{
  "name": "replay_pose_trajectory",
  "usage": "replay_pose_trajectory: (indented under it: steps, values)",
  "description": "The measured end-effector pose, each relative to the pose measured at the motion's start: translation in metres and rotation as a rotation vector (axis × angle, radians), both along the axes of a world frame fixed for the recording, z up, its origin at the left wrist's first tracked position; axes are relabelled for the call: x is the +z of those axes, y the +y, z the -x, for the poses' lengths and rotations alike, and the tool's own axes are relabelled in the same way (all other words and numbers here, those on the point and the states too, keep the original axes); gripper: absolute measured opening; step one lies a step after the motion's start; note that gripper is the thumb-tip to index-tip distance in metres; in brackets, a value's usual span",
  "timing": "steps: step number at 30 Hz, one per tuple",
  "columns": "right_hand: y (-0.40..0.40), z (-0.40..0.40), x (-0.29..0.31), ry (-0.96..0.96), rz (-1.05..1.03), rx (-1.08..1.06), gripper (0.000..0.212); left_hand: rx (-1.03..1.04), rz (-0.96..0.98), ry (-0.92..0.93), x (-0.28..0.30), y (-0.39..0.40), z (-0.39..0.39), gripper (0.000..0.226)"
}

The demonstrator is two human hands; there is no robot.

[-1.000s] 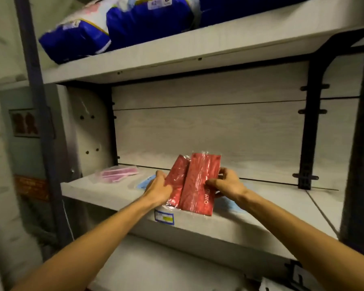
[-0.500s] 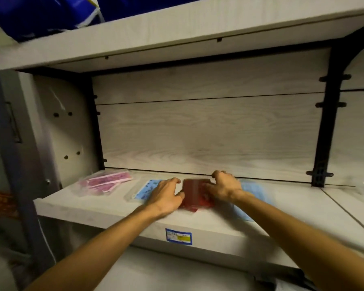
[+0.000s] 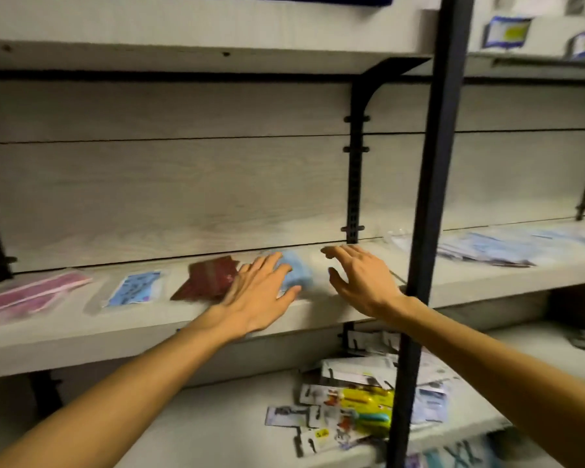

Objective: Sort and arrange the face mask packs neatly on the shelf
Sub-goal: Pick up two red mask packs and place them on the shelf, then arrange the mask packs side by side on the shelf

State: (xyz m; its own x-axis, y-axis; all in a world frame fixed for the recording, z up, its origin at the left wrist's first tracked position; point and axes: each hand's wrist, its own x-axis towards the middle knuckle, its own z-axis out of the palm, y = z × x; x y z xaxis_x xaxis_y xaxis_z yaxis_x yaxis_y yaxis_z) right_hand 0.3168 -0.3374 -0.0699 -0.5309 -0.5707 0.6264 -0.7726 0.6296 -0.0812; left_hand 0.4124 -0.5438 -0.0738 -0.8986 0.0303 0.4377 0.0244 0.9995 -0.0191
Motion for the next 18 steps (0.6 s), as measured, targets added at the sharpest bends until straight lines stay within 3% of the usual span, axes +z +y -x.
replay_pose_trajectory:
  steps: [8, 11, 18]
  values:
    - [0.163, -0.002, -0.008, -0.083, -0.01, -0.297, 0.024, -0.297, -0.065, -0.032, 0.006, 0.139, 0.036, 0.035]
    - [0.211, 0.011, -0.01, -0.106, 0.002, -0.39, 0.03, -0.367, -0.177, -0.135, 0.01, 0.188, 0.057, 0.032]
    - [0.33, 0.056, -0.033, -0.145, -0.017, -0.574, 0.045, -0.482, -0.095, -0.101, 0.01, 0.299, 0.112, 0.029]
